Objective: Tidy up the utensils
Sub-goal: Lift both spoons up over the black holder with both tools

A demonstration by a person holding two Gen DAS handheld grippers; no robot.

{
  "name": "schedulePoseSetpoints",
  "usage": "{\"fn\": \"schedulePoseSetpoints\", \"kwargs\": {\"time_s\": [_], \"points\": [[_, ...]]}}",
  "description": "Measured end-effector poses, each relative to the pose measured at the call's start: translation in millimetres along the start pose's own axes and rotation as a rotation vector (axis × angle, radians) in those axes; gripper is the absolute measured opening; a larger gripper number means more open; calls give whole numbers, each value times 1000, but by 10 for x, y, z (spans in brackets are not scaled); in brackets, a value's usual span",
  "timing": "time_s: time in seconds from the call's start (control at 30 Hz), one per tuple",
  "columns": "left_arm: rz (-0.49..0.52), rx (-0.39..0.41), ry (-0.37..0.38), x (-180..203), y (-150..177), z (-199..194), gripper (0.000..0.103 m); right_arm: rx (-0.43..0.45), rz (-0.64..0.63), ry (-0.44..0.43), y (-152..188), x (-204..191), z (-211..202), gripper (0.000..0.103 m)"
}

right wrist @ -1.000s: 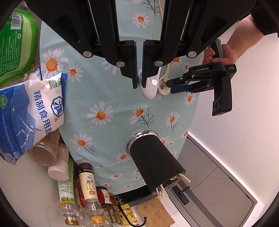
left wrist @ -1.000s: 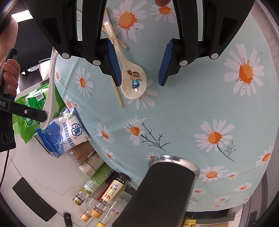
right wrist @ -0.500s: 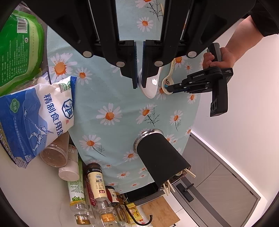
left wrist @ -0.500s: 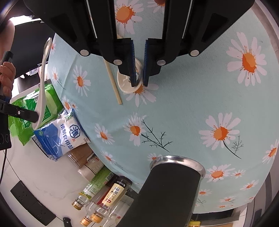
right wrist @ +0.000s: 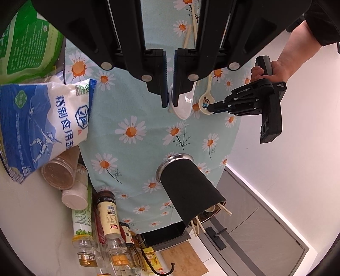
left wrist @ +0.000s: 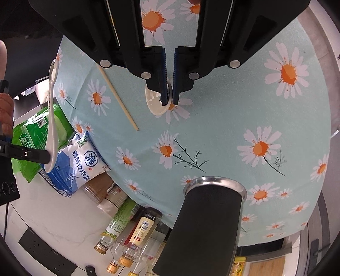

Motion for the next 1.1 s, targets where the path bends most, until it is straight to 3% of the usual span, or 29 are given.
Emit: {"fn": "schedulePoseSetpoints", "kwargs": {"time_s": [0.53,1.1], "points": [[26,167,-126,261,-309,-612,4,9,-167,-5,-305,-159,122,5],[155,441,-357,642,-1056,-1454,4,197,-327,-5,-1079,-683,-163,5]]}}
Point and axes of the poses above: each gripper's, at about its wrist camera, not at the fingertips, and z roughly the way its jaws point, x to its right, y to its underside, the point moved 3 cm from there along z, roughly the way its jaws point, and after that the axes turned 2 degrees about x, right-handed, at the moved point
